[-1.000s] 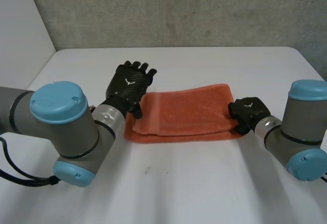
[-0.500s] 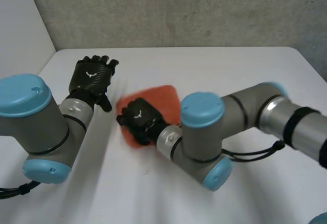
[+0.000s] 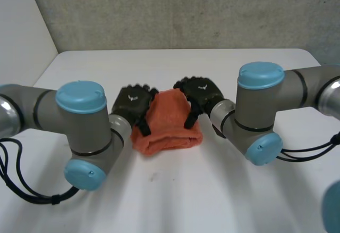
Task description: Fold the laundry
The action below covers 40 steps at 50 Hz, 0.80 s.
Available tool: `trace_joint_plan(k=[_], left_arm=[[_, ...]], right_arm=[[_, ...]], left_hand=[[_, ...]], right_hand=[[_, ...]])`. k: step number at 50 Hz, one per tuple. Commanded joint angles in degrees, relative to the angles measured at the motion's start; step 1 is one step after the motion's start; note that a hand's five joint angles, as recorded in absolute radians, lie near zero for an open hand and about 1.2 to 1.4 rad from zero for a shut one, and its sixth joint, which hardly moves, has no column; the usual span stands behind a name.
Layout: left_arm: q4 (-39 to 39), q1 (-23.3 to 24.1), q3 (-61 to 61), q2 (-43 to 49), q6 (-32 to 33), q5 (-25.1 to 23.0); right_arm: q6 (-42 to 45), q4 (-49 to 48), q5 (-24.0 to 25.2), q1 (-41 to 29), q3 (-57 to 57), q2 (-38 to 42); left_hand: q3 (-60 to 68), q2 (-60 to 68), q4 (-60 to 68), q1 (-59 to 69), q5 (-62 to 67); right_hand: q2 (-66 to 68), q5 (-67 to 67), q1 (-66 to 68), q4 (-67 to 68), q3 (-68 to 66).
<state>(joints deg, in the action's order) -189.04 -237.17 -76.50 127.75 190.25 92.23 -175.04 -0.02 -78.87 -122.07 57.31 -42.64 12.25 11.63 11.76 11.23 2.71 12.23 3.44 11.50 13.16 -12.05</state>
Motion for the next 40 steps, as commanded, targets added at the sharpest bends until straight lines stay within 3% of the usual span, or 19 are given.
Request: trace_joint_plan(k=[1,8,14,19,23,27,32,40], left_arm=[[4.0,-1.1,0.7,3.6,-0.4,1.5],[4.6,-1.6,0.3,1.0,-0.3,2.5],[4.7,-1.7,0.3,-7.0,-0.6,2.3],[4.7,-2.7,0.6,-13.5,-0.7,2.3],[6.1,-6.9,1.1,-20.2,-0.8,2.3],[9.5,-9.1,2.7,-24.2,-1.5,2.3],[14.0,-11.1,3.1,-27.6,-4.6,0.7],[14.5,-11.4,1.1,-29.1,-8.2,-3.2]], right_arm=[[0.8,12.6,0.5,0.1,-12.0,10.1],[1.2,15.5,1.3,0.2,-15.0,9.9],[0.8,15.1,0.6,0.2,-14.2,3.5],[0.5,10.0,-4.3,2.7,-8.0,-6.4],[1.2,3.3,-11.9,6.2,0.7,-18.5],[1.3,0.4,-14.3,8.4,6.2,-25.3],[2.0,0.8,-14.1,10.8,11.0,-29.3],[2.3,0.8,-13.9,11.9,14.4,-30.8]], left_hand=[[-1.4,-0.7,-0.9,-0.3,-1.8],[-2.2,-1.6,-1.7,-1.2,-2.7],[-2.3,-1.6,-1.8,-1.2,-2.7],[-2.3,-1.6,-1.8,-1.2,-2.7],[-2.0,-1.4,-1.5,-1.0,-2.5],[-2.3,-1.6,-1.8,-1.2,-2.7],[-2.3,-1.6,-1.8,-1.2,-2.7],[-2.3,-1.6,-1.8,-1.2,-2.7]], right_hand=[[-2.2,-3.4,-1.5,-3.2,2.0],[-2.2,-3.4,-1.5,-3.2,2.0],[-2.2,-3.4,-1.5,-3.2,2.0],[-2.2,-3.4,-1.5,-3.2,2.0],[-2.2,-3.4,-1.5,-3.2,2.0],[-2.2,-3.4,-1.5,-3.2,2.0],[-2.2,-3.4,-1.5,-3.2,2.0],[-2.2,-3.4,-1.5,-3.2,2.0]])
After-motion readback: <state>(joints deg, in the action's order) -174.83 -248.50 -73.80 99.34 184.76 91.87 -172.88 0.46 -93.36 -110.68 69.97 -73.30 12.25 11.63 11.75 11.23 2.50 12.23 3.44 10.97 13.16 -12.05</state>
